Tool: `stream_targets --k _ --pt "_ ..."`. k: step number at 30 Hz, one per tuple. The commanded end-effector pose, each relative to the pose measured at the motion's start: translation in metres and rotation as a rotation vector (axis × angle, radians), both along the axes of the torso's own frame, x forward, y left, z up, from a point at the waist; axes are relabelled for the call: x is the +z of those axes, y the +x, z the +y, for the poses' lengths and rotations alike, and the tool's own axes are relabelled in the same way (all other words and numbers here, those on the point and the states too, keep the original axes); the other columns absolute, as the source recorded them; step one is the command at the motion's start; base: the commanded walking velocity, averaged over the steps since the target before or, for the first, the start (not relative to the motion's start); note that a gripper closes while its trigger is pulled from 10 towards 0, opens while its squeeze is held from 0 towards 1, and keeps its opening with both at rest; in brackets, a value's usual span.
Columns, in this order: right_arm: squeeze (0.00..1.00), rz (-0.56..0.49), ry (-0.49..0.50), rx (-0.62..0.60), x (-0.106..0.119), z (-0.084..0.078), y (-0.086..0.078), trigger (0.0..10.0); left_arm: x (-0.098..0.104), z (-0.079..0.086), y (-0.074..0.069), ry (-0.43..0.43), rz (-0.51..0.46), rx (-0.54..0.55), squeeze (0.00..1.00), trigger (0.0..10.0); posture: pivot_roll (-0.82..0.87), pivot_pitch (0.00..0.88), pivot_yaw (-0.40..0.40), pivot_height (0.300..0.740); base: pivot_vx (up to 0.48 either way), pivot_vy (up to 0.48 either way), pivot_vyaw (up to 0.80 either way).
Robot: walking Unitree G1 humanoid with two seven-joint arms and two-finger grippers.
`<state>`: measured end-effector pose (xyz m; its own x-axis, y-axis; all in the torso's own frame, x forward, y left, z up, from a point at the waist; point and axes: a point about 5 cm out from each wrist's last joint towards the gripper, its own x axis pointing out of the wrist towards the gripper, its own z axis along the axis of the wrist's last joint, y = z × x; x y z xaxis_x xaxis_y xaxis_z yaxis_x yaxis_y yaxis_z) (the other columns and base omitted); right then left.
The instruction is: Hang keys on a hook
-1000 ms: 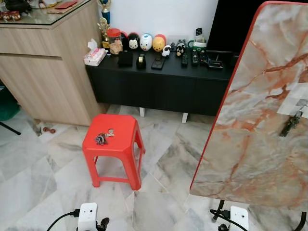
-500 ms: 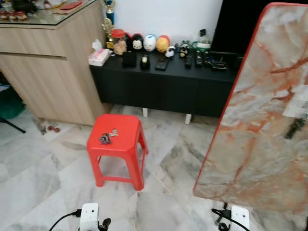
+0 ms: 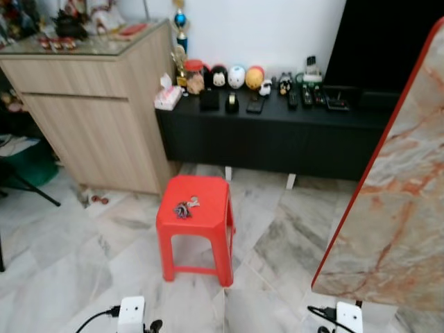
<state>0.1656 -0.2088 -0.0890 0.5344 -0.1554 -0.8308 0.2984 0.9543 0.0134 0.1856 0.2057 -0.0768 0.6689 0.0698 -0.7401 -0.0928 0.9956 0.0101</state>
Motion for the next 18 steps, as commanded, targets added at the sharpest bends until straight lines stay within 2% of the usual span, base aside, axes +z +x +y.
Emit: stream_targets --k 1,18 --pt "0.0 -0.016 0.023 0.006 0.0006 0.0091 0.0047 10.0 0.0008 0.0107 -0.0022 0.025 0.008 0.012 0.0 10.0 0.13 0.015 -0.018 0.74 0.0 0.48 0.0" --pt "0.0 -0.03 0.017 0.01 0.0026 0.0111 0.0099 10.0 0.001 0.0108 -0.0021 0.025 0.004 0.022 0.0 10.0 0.14 0.033 -0.021 0.74 0.0 0.473 0.0"
